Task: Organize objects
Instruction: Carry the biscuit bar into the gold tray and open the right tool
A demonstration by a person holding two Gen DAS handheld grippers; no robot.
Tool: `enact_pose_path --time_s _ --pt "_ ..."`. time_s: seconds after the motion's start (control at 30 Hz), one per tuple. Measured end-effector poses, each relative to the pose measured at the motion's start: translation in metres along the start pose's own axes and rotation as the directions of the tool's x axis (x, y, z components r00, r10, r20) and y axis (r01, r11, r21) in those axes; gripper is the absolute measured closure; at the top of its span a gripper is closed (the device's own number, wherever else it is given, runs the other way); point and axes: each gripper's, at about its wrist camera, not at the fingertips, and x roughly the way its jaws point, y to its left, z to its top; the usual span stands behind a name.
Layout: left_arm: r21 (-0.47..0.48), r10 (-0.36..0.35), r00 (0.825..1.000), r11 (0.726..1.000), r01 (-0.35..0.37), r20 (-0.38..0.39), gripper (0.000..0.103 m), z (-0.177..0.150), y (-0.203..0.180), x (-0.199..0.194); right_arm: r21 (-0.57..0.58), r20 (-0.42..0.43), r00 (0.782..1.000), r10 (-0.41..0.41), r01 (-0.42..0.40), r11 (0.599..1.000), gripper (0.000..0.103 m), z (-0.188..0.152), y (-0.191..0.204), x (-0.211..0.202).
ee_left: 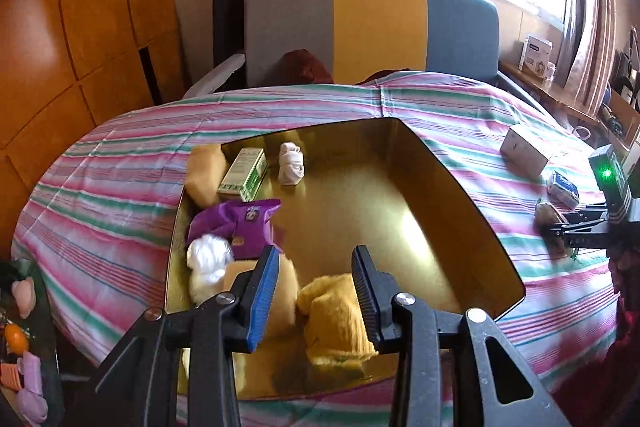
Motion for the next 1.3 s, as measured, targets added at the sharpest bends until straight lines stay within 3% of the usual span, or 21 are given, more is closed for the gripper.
enact_pose_path --time_s 0.33,0.53,0.67,0.8,0.93,1.07,1.3 --pt "-0.025 0.0 1.0 1.0 0.0 -0.012 0.065 -0.013 0.009 -0.003 0.029 -0.003 0.999 -0.038 0.038 0.999 0.064 0.003 0.01 0.003" --pt "-0.036 0.009 1.0 0.999 -0.01 -0.006 0.065 -0.015 0.018 -0.005 0.104 -0.028 0.997 -0.075 0.078 0.992 0.067 0.009 0.015 -0.004" --pt "-0.052 0.009 1.0 0.999 -0.009 -0.002 0.065 -0.016 0.025 -0.005 0.174 0.028 0.999 -0.015 0.01 0.985 0.067 0.022 0.026 -0.032" --pt "-0.07 0.016 1.0 0.997 -0.016 -0.007 0.065 -0.018 0.036 -0.005 0.156 0.103 0.991 0.083 -0.098 0.983 0.067 0.052 0.064 -0.058" --pt "-0.094 0.04 0.999 0.995 -0.042 -0.019 0.065 -0.021 0.052 -0.005 0.092 0.123 0.971 0.204 -0.216 0.972 0.066 0.077 0.123 -0.071" --pt "-0.143 0.074 0.997 0.987 -0.079 -0.035 0.065 -0.025 0.074 -0.004 0.033 0.074 0.955 0.289 -0.292 0.956 0.066 0.099 0.185 -0.056" --pt "-0.187 0.072 0.996 0.979 -0.081 -0.051 0.065 -0.03 0.092 0.002 0.064 -0.04 0.949 0.314 -0.311 0.948 0.066 0.127 0.258 0.007"
